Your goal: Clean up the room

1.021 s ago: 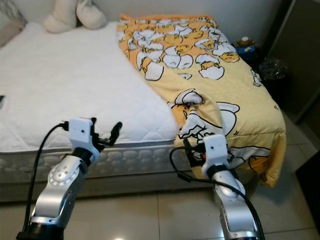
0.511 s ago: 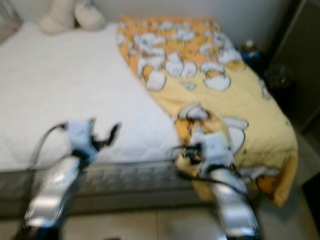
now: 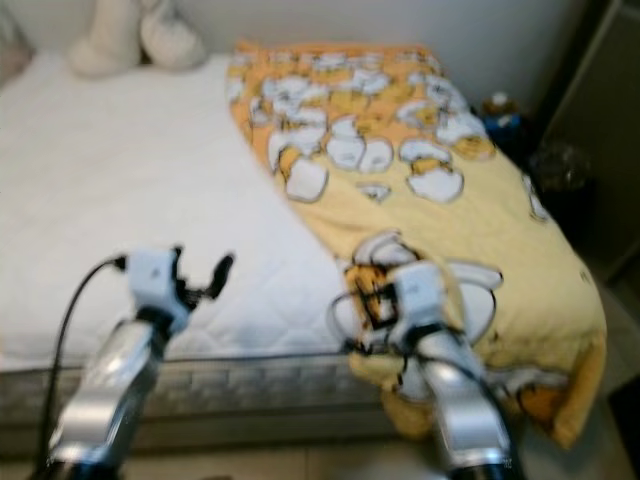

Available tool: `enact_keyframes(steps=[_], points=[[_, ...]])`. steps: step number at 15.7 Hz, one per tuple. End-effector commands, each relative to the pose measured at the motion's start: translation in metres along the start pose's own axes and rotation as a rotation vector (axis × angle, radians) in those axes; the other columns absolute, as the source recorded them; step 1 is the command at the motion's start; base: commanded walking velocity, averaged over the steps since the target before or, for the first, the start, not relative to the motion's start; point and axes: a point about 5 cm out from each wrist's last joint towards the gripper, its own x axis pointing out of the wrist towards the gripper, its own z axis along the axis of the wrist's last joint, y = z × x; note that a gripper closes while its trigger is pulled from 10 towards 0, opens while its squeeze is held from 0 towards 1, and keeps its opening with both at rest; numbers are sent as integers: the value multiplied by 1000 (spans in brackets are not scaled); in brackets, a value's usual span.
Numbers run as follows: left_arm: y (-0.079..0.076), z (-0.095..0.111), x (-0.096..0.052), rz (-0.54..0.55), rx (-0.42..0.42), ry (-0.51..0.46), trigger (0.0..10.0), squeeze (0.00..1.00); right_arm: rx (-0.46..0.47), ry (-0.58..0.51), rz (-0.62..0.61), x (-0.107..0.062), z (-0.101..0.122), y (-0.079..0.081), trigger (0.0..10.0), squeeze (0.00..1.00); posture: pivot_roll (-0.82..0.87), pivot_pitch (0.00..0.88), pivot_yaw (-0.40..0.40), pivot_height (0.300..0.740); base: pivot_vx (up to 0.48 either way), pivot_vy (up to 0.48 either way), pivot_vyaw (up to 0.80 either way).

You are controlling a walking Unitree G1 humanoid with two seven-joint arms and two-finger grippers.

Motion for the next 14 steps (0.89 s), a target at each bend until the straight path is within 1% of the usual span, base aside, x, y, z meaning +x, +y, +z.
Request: enact_keyframes(steps=[1, 2, 3, 4, 6, 7, 8, 9, 10, 11, 13, 14], points=[[3, 3, -4, -27, 29, -22, 10000, 0, -2, 54, -18, 1, -6, -6, 10000, 1000, -55, 0, 15, 740, 0, 0, 0], [8, 2, -7, -39, 59, -10, 10000, 0, -12, 94, -37, 6, -10, -9, 10000, 1000, -55, 0, 14, 740, 0, 0, 0], [11, 1, -8, -36, 63, -6, 10000, 0, -21, 119, -37, 9, -11, -10, 10000, 1000, -52, 0, 12, 740, 0, 0, 0], [14, 2, -10, -42, 69, -1, 10000, 0, -6, 143, -39, 16, -9, -11, 10000, 1000, -49, 0, 10, 740, 0, 0, 0], [16, 1, -11, -61, 64, 11, 10000, 0, -11, 178, -41, 22, -8, -11, 10000, 1000, -46, 0, 10, 740, 0, 0, 0], [14, -1, -13, -95, 75, 26, 10000, 0, -27, 219, -43, 23, -10, -11, 10000, 1000, -43, 0, 7, 740, 0, 0, 0], [9, -6, -18, -190, 94, 66, 10000, 0, -63, 317, -39, 22, -16, -12, 10000, 1000, -43, 0, 7, 740, 0, 0, 0], [6, -8, -22, -262, 91, 89, 10000, 0, -68, 347, -34, 20, -18, -12, 10000, 1000, -41, 0, 6, 740, 0, 0, 0], [5, -9, -25, -308, 86, 101, 10000, 0, -83, 385, -37, 17, -20, -14, 10000, 1000, -40, 0, 7, 740, 0, 0, 0], [6, -7, -28, -344, 85, 105, 10000, 0, -89, 416, -54, 14, -23, -17, 10000, 1000, -39, 0, 8, 740, 0, 0, 0], [9, -4, -28, -364, 90, 99, 10000, 0, -88, 455, -100, 10, -31, -25, 10000, 1000, -39, 0, 13, 740, 0, 0, 0], [10, -4, -28, -359, 88, 99, 10000, 0, -71, 482, -126, 9, -38, -31, 10000, 918, -39, 0, 13, 740, 0, 0, 0]])
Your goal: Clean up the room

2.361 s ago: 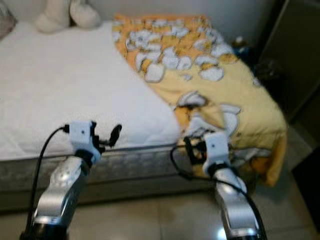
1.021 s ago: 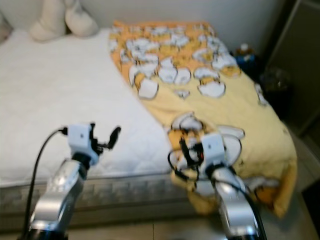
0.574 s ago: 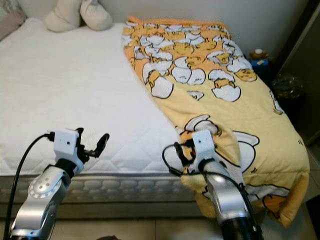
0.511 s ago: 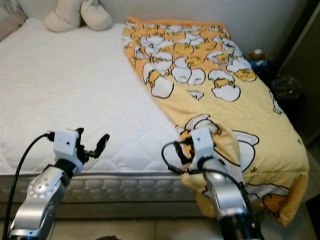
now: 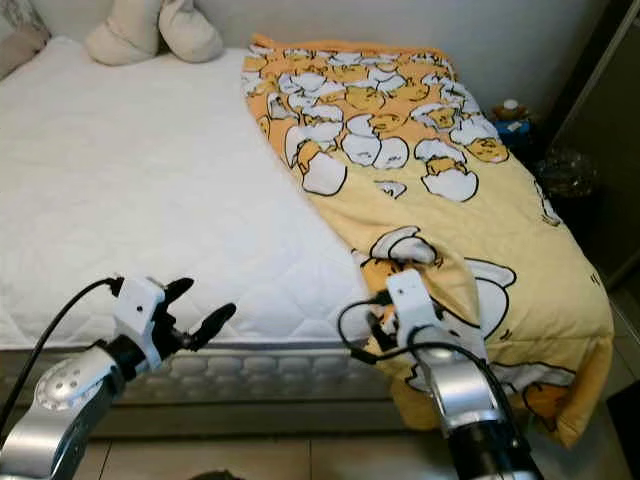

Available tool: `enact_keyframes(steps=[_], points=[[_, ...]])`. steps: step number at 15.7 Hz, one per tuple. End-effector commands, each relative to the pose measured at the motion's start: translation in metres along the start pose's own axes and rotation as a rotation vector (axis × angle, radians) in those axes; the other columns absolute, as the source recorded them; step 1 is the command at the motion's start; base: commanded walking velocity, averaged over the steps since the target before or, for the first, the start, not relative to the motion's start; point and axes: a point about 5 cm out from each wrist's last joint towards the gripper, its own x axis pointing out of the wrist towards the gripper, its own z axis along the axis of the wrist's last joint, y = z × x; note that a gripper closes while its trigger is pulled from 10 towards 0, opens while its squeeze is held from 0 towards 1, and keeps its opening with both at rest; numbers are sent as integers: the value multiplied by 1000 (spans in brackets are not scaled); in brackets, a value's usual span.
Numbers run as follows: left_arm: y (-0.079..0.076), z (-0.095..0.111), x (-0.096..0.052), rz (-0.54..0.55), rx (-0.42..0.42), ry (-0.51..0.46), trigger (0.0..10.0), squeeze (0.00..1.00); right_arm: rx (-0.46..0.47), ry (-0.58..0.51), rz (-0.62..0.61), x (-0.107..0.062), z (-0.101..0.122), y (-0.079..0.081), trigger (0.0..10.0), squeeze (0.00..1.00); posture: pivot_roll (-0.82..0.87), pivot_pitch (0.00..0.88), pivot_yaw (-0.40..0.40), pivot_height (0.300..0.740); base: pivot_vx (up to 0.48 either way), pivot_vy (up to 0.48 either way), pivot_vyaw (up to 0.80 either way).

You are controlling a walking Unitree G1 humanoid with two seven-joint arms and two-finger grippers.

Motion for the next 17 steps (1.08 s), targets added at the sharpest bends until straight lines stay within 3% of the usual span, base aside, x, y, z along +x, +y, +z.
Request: enact_keyframes(steps=[1, 3, 7, 9, 12, 14, 16, 17], points=[[3, 4, 1, -13, 1, -9, 10000, 0, 63, 16, -24, 8, -4, -7, 10000, 59, -43, 0, 37, 740, 0, 0, 0], [3, 5, 2, -73, 0, 2, 10000, 0, 187, -10, 36, 22, -1, -5, 10000, 0, -40, 0, 47, 740, 0, 0, 0], [1, 5, 3, -139, 4, 18, 10000, 0, 157, 32, 20, 34, 5, -14, 10000, 0, -26, 0, 51, 740, 0, 0, 0], [0, 6, 2, -148, 4, 17, 10000, 0, 70, 73, -27, 37, 3, -21, 10000, 0, -21, 0, 49, 740, 0, 0, 0], [0, 8, 1, -155, 10, 17, 10000, 0, 34, 104, -48, 37, -2, -24, 10000, 0, -15, 0, 45, 740, 0, 0, 0], [-3, 10, -2, -205, -19, 14, 10000, 0, 44, 117, -39, 38, -5, -23, 7294, 0, -15, 0, 44, 740, 0, 0, 0], [-9, 10, -7, -303, -51, 37, 10000, 0, 65, 132, -32, 37, -10, -23, 1686, 0, -15, 0, 46, 740, 0, 0, 0], [-12, 9, -10, -358, -67, 63, 10000, 0, 89, 136, -38, 36, -13, -26, 745, 0, -15, 0, 46, 740, 0, 0, 0]])
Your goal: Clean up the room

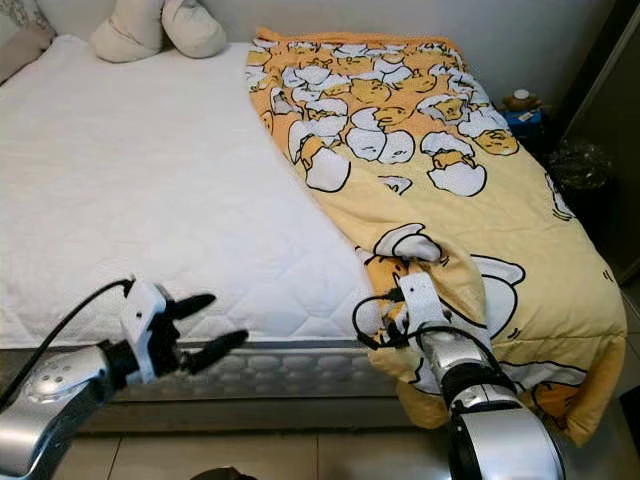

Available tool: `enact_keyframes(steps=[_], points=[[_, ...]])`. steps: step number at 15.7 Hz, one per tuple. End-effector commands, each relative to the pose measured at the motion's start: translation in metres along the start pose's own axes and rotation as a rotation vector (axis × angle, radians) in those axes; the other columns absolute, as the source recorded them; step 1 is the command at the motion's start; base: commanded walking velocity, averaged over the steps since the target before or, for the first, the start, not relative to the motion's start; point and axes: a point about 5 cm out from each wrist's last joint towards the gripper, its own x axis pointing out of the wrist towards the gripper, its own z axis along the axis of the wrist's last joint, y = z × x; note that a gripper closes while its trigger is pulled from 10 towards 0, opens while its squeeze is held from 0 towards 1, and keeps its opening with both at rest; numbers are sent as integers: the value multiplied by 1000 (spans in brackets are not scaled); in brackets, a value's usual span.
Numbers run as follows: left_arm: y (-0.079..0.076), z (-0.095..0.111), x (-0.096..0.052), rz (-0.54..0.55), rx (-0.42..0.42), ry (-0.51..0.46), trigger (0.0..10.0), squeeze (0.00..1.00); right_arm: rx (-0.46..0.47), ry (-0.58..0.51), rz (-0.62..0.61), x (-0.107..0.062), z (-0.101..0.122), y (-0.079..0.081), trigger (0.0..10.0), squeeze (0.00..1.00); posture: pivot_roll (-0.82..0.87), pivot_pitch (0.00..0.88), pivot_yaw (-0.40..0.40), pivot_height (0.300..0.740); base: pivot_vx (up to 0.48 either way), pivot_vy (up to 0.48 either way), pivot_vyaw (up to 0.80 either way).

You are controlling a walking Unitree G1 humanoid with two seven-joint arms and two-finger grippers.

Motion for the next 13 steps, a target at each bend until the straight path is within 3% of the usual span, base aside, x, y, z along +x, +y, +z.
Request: enact_keyframes(steps=[1, 13], points=[[-2, 2, -1, -38, 8, 20, 10000, 0, 7, -9, -13, -1, 2, -7, 0, 0, -15, 0, 46, 740, 0, 0, 0], [12, -20, 1, -17, -6, 53, 10000, 0, 26, -20, -7, -2, 0, -12, 0, 0, -16, 0, 57, 740, 0, 0, 0]])
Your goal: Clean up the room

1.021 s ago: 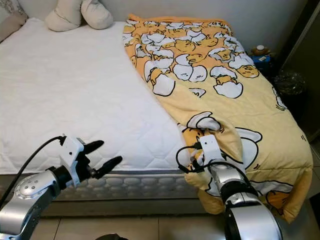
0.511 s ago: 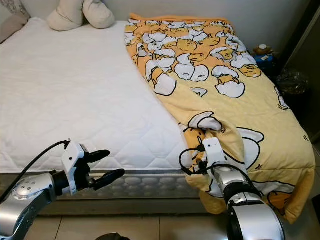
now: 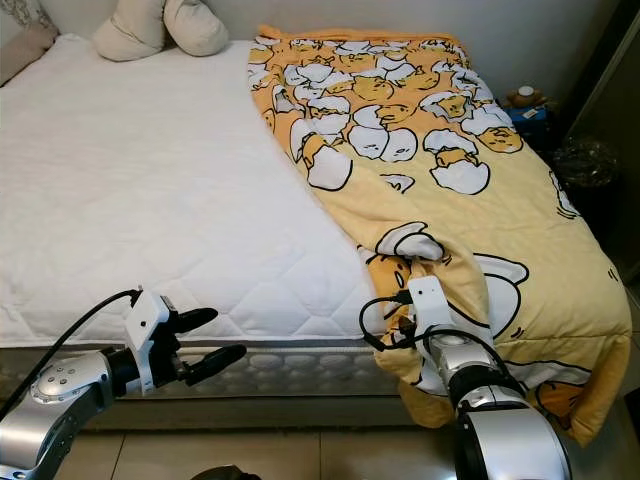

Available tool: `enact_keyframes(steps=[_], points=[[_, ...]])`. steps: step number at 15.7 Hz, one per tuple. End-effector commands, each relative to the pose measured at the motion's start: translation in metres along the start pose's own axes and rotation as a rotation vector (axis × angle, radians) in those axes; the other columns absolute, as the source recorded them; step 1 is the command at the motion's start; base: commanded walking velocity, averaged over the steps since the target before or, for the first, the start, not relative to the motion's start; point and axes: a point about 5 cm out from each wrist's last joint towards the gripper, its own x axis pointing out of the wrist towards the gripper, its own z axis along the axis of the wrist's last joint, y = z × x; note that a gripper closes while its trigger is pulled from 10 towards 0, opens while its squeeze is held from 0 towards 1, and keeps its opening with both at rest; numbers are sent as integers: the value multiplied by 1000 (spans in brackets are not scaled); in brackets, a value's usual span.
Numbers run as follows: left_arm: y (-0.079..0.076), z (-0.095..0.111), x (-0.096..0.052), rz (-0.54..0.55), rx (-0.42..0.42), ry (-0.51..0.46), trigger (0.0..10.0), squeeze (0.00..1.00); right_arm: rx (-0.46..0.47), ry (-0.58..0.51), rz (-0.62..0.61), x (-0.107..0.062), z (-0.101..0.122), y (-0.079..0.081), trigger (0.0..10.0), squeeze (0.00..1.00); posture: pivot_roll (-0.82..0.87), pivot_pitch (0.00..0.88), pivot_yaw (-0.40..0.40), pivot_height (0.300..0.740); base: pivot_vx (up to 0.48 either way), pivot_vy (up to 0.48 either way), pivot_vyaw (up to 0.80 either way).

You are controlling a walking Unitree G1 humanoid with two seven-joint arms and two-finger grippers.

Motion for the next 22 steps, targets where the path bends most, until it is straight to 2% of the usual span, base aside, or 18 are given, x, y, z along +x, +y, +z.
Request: enact_keyframes(steps=[1, 6, 11, 12, 14, 16, 17, 19, 20, 22], points=[[2, 0, 0, -3, 15, 3, 10000, 0, 8, -15, -2, -1, 4, -4, 0, 0, -13, 0, 55, 740, 0, 0, 0], [3, 6, -3, 7, 22, -20, 10000, 0, 17, -34, 6, -2, 4, -8, 0, 0, -10, 0, 53, 740, 0, 0, 0], [-2, 14, -2, -3, 45, -36, 10000, 0, 30, -105, 166, -4, 13, -2, 0, 0, -15, 0, 55, 740, 0, 0, 0], [-5, 20, -1, -20, 40, -65, 10000, 0, 99, -185, 312, -7, 21, 3, 0, 0, -19, 0, 54, 740, 0, 0, 0], [-9, 23, -1, -48, 37, -74, 10000, 0, 127, -218, 389, -9, 25, 6, 0, 0, -23, 0, 52, 740, 0, 0, 0], [-12, 25, -4, -77, 42, -55, 10000, 0, 133, -270, 612, -12, 33, 29, 0, 0, -26, 0, 50, 740, 0, 0, 0], [-12, 26, -5, -74, 46, -51, 10000, 0, 122, -267, 683, -13, 33, 37, 0, 0, -27, 0, 51, 740, 0, 0, 0], [-12, 30, -7, -63, 48, -56, 10000, 0, 38, -200, 1022, -23, 28, 69, 0, 0, -20, 0, 44, 740, 0, 0, 0], [-12, 30, -7, -62, 48, -58, 10000, 0, 30, -183, 1076, -25, 26, 72, 0, 0, -20, 0, 44, 740, 0, 0, 0], [-13, 31, -6, -65, 42, -57, 10000, 0, 10, -106, 1305, -37, 23, 83, 0, 0, -14, 0, 42, 740, 0, 0, 0]])
